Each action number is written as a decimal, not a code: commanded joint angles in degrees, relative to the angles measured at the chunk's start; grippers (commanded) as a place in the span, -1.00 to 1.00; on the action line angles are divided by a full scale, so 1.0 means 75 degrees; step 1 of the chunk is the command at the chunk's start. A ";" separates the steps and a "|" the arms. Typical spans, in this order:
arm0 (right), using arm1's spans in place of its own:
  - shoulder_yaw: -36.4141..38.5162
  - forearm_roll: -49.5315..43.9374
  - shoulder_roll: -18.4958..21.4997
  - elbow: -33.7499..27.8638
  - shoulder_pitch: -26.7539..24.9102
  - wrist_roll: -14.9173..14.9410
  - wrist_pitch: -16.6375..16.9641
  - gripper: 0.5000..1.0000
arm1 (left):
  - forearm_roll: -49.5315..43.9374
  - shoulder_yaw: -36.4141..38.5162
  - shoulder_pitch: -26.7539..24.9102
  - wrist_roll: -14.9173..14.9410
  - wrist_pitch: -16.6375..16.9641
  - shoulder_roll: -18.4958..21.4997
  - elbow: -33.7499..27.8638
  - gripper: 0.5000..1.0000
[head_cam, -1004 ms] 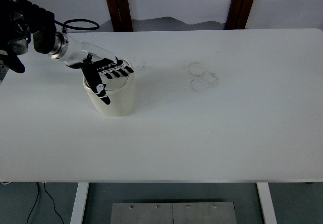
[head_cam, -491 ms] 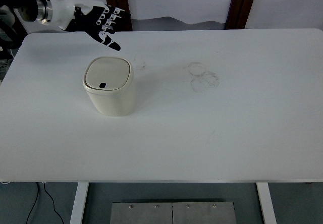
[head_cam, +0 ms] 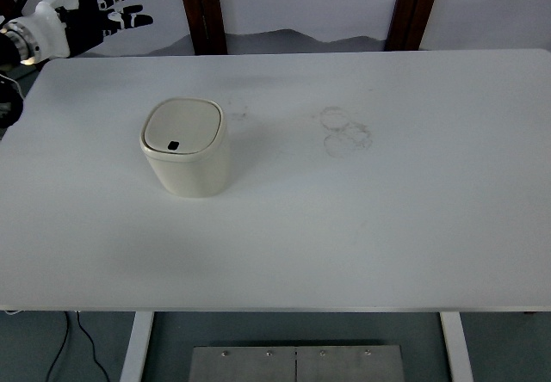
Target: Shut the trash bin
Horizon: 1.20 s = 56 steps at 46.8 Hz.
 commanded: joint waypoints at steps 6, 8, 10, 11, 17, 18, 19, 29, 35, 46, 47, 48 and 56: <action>0.0000 0.0006 0.0000 0.0000 -0.0001 -0.0001 0.0000 0.97 | -0.0259 -0.1779 0.1333 -0.0313 -0.0012 -0.0095 0.0575 1.00; 0.0000 -0.0006 0.0000 0.0000 0.0010 -0.0001 0.0000 0.97 | -0.0294 -0.2014 0.1567 -0.0313 -0.0035 -0.0189 0.0739 1.00; 0.0000 -0.0006 0.0000 0.0000 -0.0001 -0.0001 0.0000 0.97 | -0.0318 -0.2167 0.1743 -0.0325 -0.0059 -0.0341 0.0892 1.00; 0.0000 0.0006 0.0000 0.0000 -0.0001 -0.0001 0.0000 0.97 | -0.0341 -0.2225 0.1814 -0.0325 -0.0059 -0.0400 0.0973 1.00; 0.0000 0.0006 0.0000 0.0000 -0.0001 -0.0001 0.0000 0.97 | -0.0657 -0.2284 0.2201 -0.0828 -0.0164 -0.0482 0.1326 1.00; 0.0000 0.0006 0.0000 0.0000 -0.0001 -0.0001 0.0000 0.97 | -0.0750 -0.2284 0.2271 -0.0945 -0.0211 -0.0482 0.1337 1.00; 0.0000 0.0006 0.0000 0.0000 -0.0001 -0.0001 0.0000 0.97 | -0.0856 -0.2284 0.2318 -0.1051 -0.0269 -0.0482 0.1338 1.00; 0.0000 0.0006 0.0000 0.0000 -0.0001 -0.0001 0.0000 0.98 | -0.1723 -0.2284 0.2880 -0.1520 -0.0808 -0.0482 0.1548 1.00; 0.0000 0.0006 0.0000 0.0000 0.0010 -0.0001 0.0000 0.97 | -0.2075 -0.2296 0.3232 -0.1708 -0.1206 -0.0494 0.1841 1.00; 0.0000 -0.0006 0.0000 0.0000 0.0010 -0.0001 0.0000 0.97 | -0.2368 -0.2296 0.3572 -0.1895 -0.1512 -0.0670 0.2111 1.00; 0.0000 0.0006 0.0000 0.0000 -0.0001 -0.0001 0.0000 0.97 | -0.2392 -0.2296 0.3572 -0.1895 -0.1512 -0.0681 0.2111 1.00; 0.0000 0.0006 0.0000 0.0000 -0.0001 -0.0001 0.0000 0.97 | -0.2404 -0.2296 0.3584 -0.1895 -0.1512 -0.0681 0.2111 1.00; 0.0000 -0.0005 0.0000 0.0000 -0.0001 -0.0001 0.0000 0.97 | -0.2462 -0.2296 0.3607 -0.1895 -0.1512 -0.0681 0.2111 1.00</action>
